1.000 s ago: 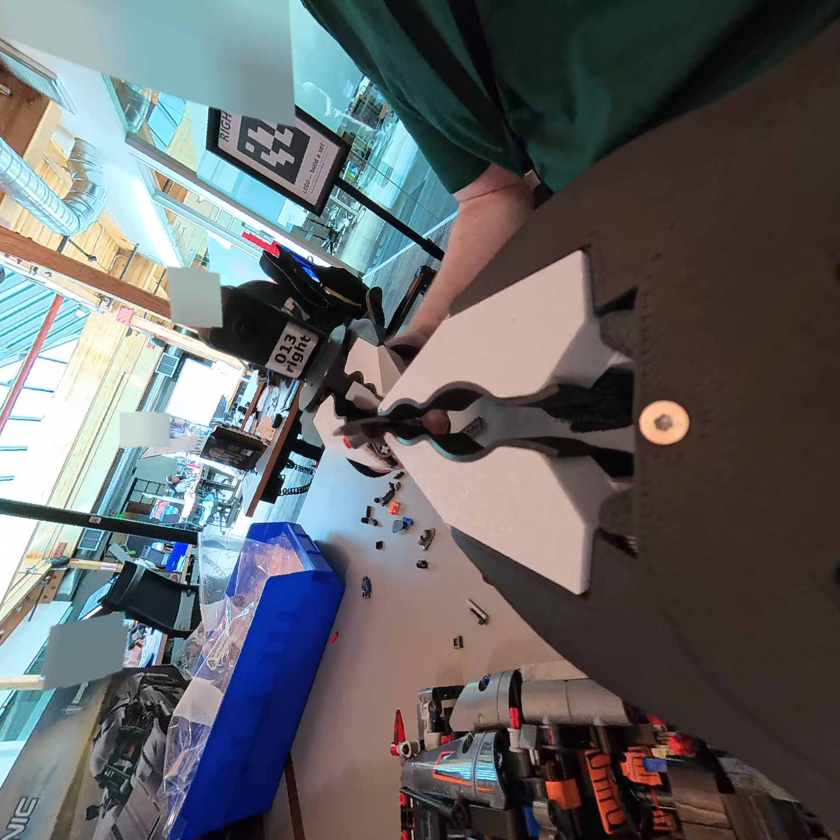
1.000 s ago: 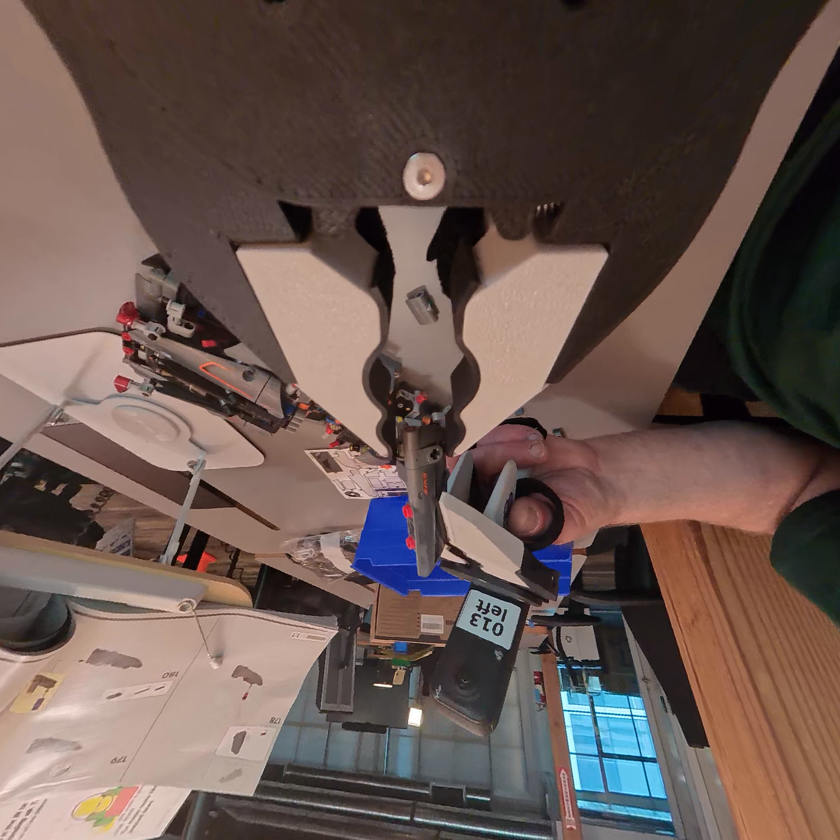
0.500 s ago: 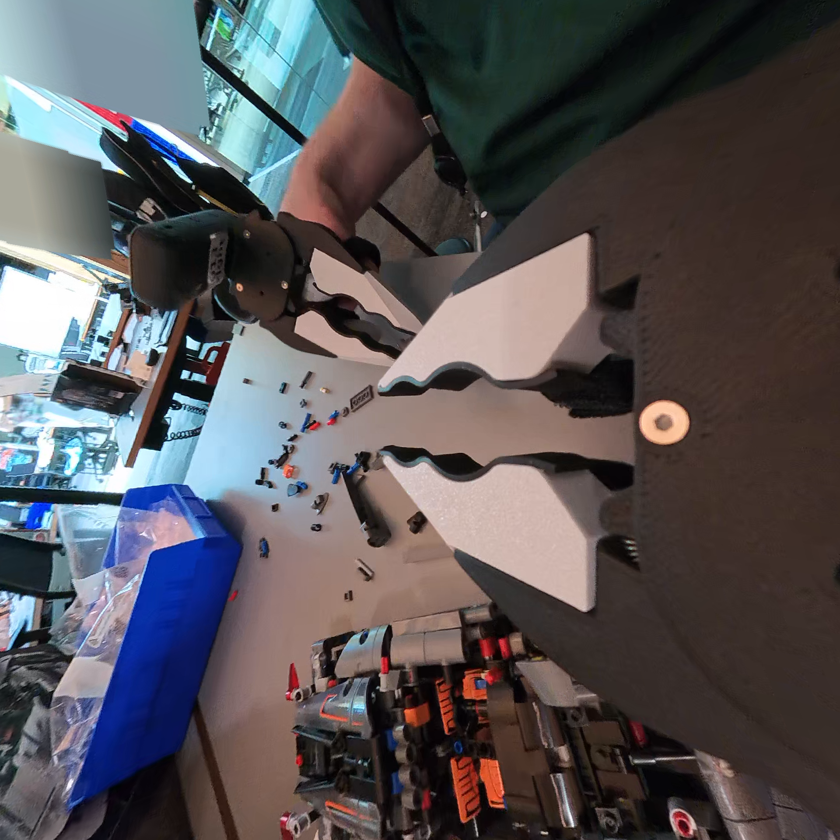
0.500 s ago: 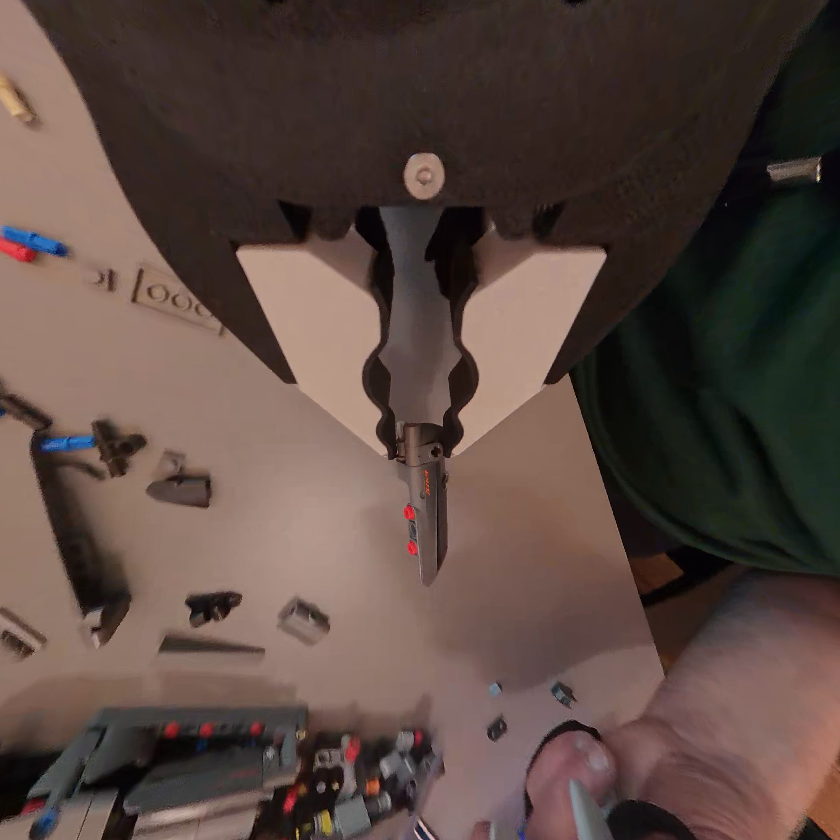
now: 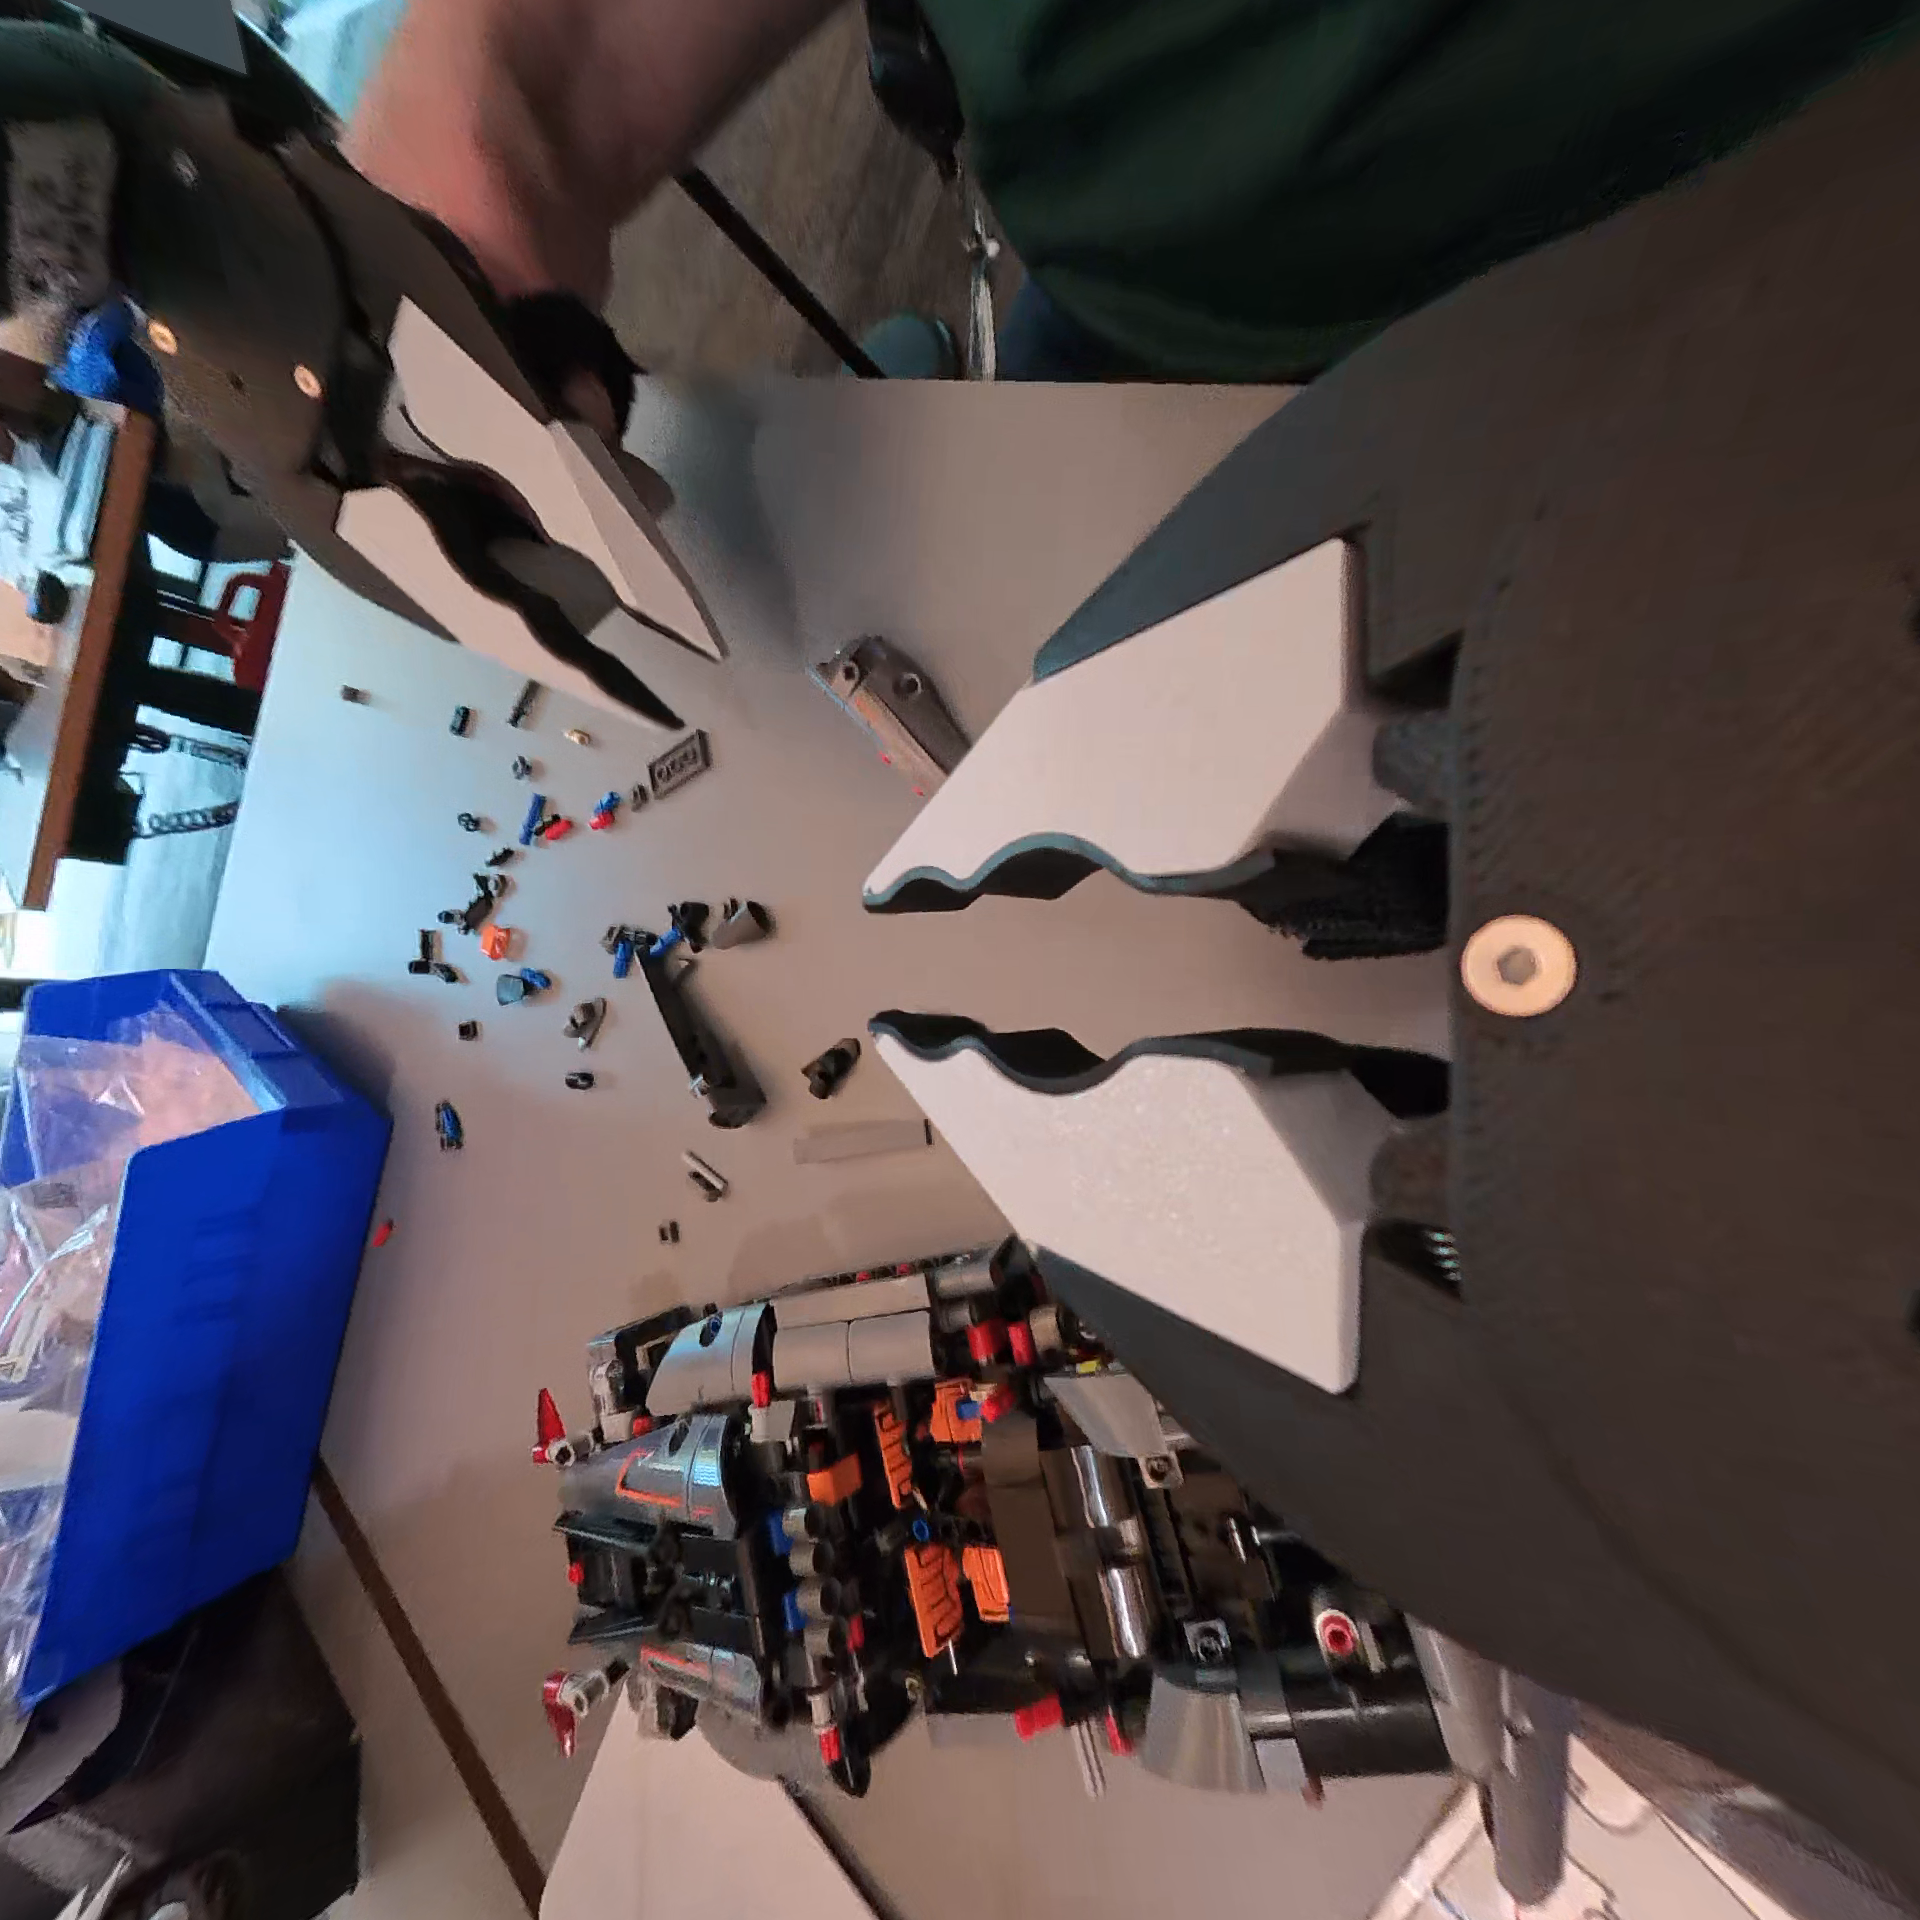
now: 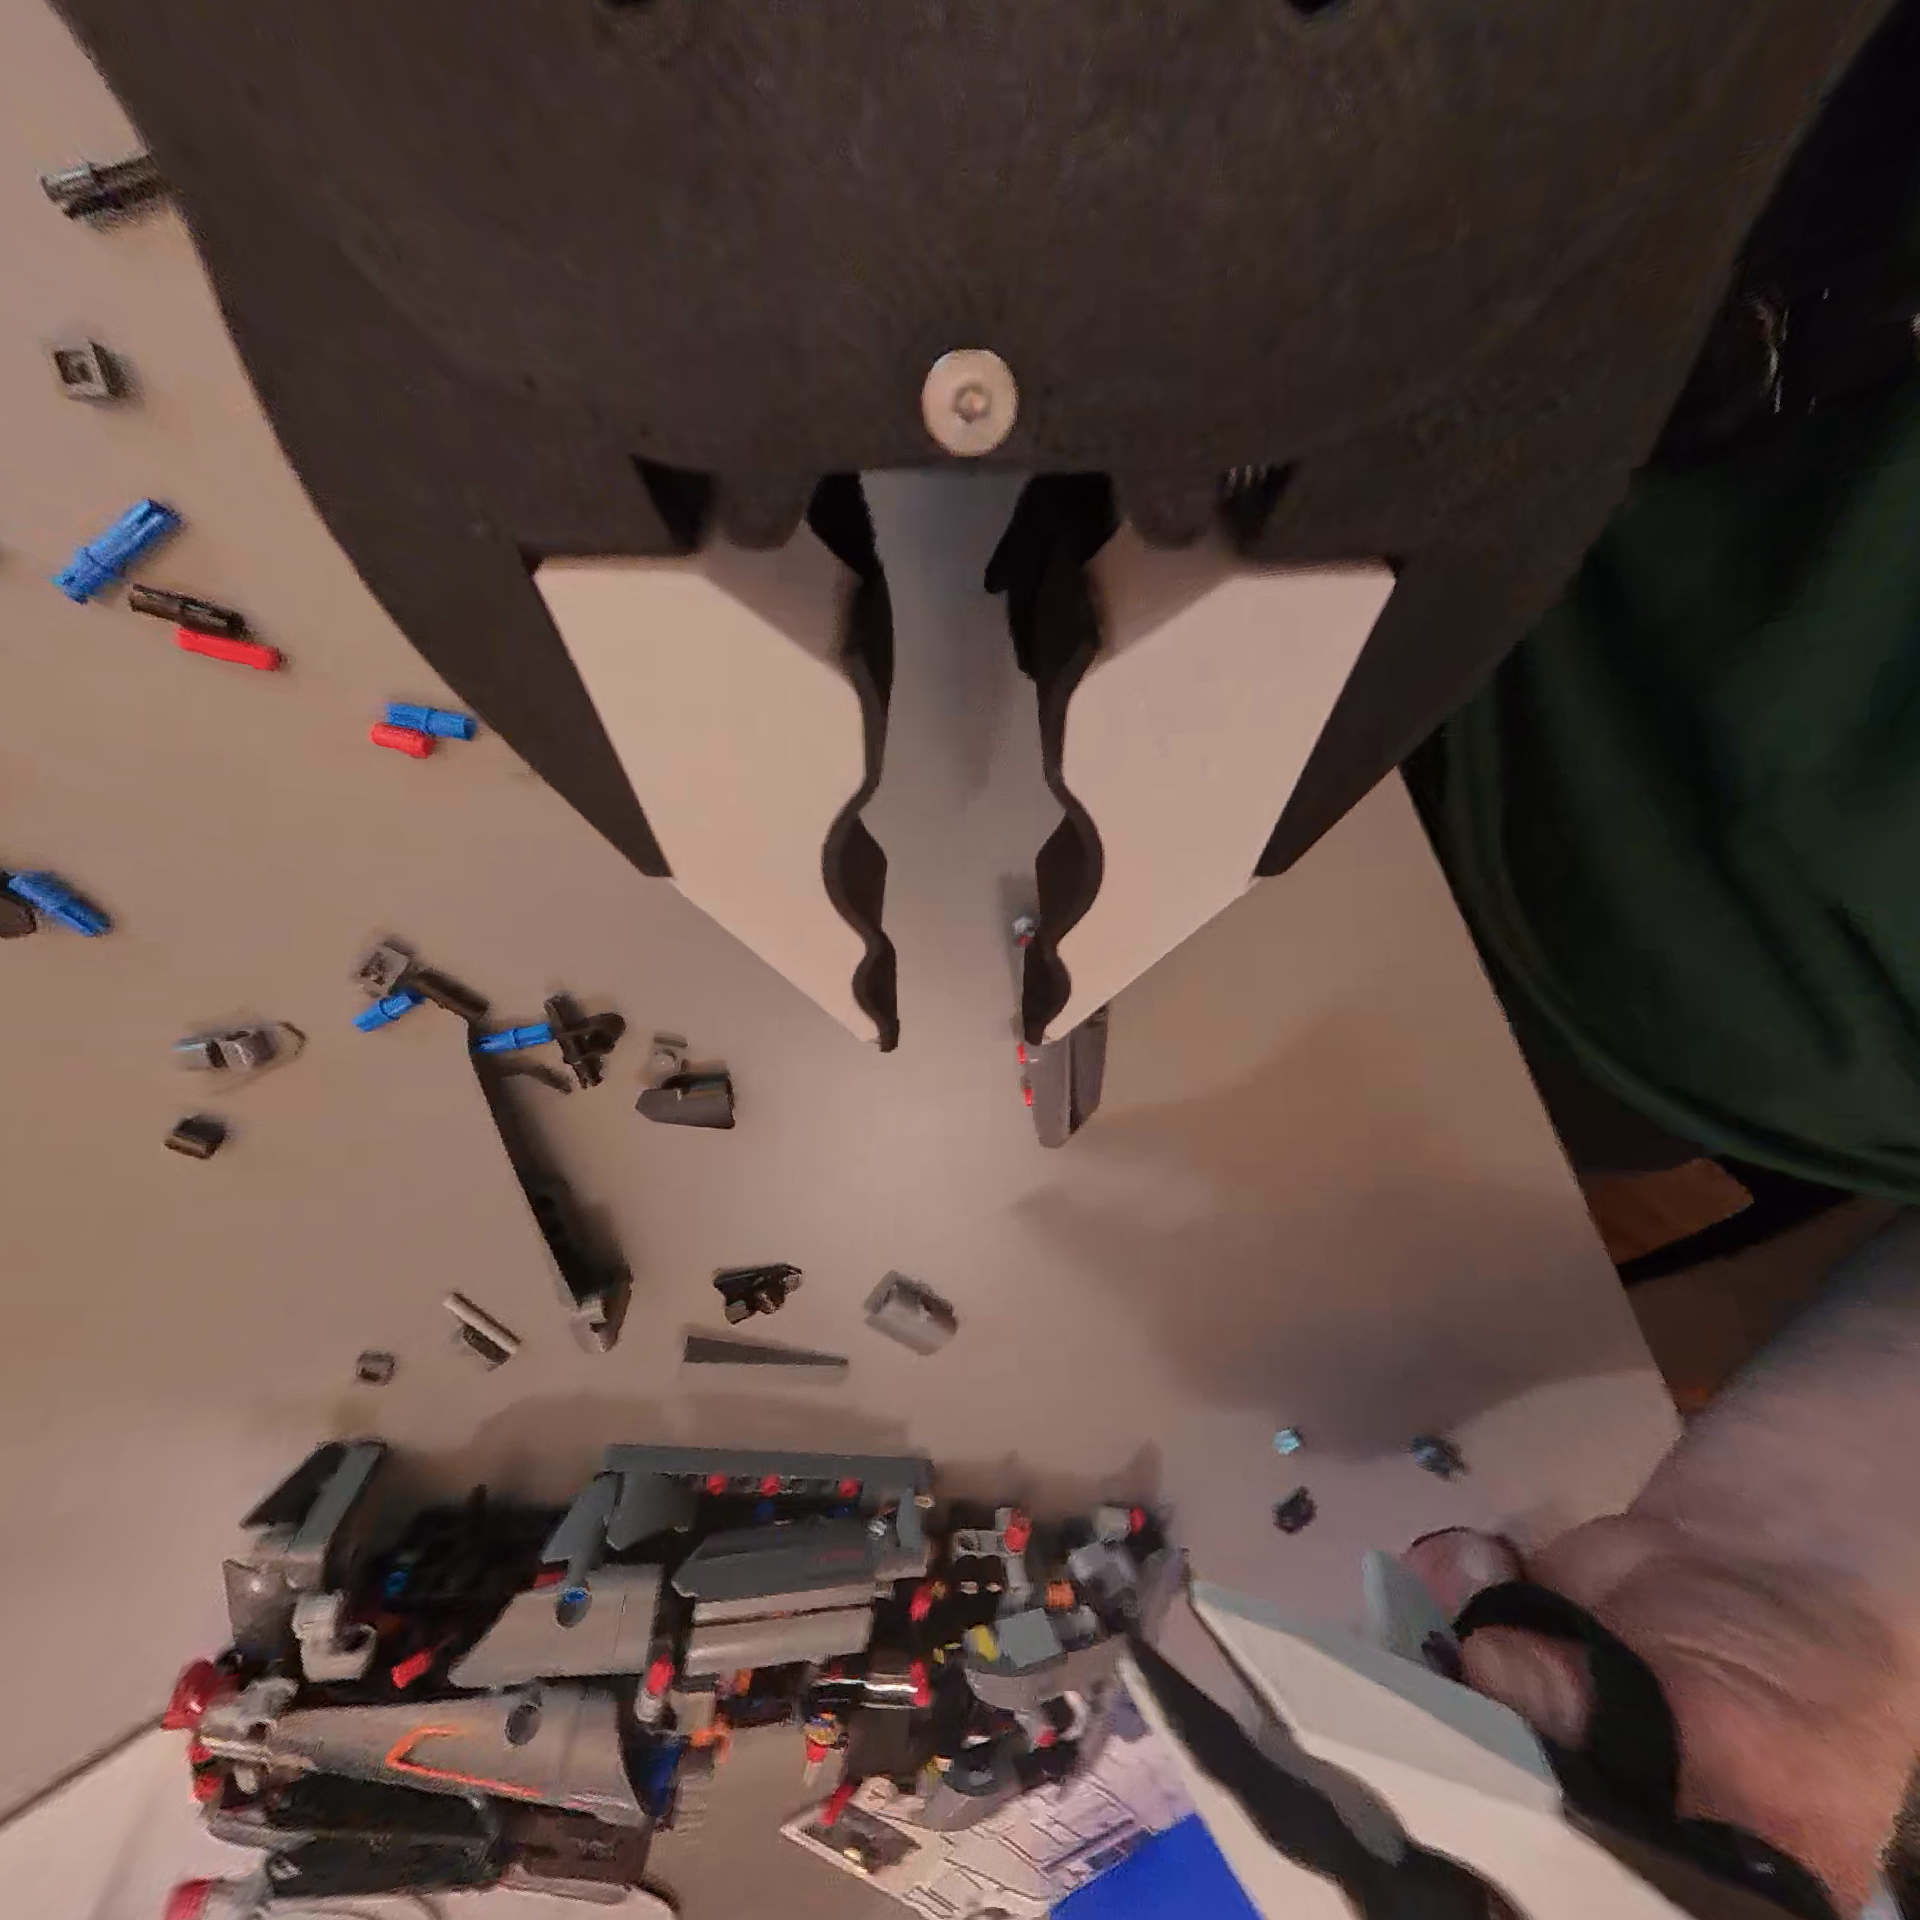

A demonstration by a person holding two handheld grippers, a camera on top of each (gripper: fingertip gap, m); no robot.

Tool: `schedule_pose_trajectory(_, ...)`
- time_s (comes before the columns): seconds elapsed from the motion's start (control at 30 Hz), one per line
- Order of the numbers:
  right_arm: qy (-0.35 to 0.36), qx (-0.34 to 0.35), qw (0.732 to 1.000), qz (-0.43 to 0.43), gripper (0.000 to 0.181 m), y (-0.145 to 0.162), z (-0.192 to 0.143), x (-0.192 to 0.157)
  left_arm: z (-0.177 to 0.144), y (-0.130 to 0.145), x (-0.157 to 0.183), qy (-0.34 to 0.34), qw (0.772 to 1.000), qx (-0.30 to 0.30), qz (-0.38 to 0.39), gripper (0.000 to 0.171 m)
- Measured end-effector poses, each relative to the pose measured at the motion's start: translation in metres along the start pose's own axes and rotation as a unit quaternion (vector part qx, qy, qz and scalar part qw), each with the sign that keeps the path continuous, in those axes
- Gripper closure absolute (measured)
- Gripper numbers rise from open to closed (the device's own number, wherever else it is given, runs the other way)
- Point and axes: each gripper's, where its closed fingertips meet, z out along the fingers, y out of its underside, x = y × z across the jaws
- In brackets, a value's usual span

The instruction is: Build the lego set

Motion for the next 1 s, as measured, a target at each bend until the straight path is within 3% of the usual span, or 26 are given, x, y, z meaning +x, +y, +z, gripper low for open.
schedule_pose_trajectory(0.13,-0.042,0.066,0.992,-0.096,0.165,-0.010,-0.007,-0.032,-0.012,-0.003,0.005,-0.004,0.999,-0.013,0.036,0.153)
schedule_pose_trajectory(0.27,0.005,0.099,0.976,-0.196,0.166,-0.011,0.003,-0.044,-0.034,-0.014,0.012,-0.016,0.997,-0.007,0.080,0.152)
schedule_pose_trajectory(0.37,-0.008,0.113,0.972,-0.207,0.154,-0.015,0.011,-0.058,-0.055,-0.023,0.020,-0.021,0.994,0.005,0.105,0.152)
schedule_pose_trajectory(0.63,-0.017,0.136,0.963,-0.232,0.154,-0.035,0.023,-0.077,-0.123,-0.038,0.010,-0.090,0.987,0.032,0.126,0.154)
schedule_pose_trajectory(0.8,-0.026,0.137,0.957,-0.254,0.159,-0.051,0.032,-0.072,-0.167,-0.026,-0.013,-0.174,0.977,0.017,0.122,0.155)
schedule_pose_trajectory(1.0,-0.062,0.173,0.949,-0.256,0.159,-0.092,0.049,-0.058,-0.226,-0.001,-0.035,-0.279,0.956,-0.012,0.090,0.155)
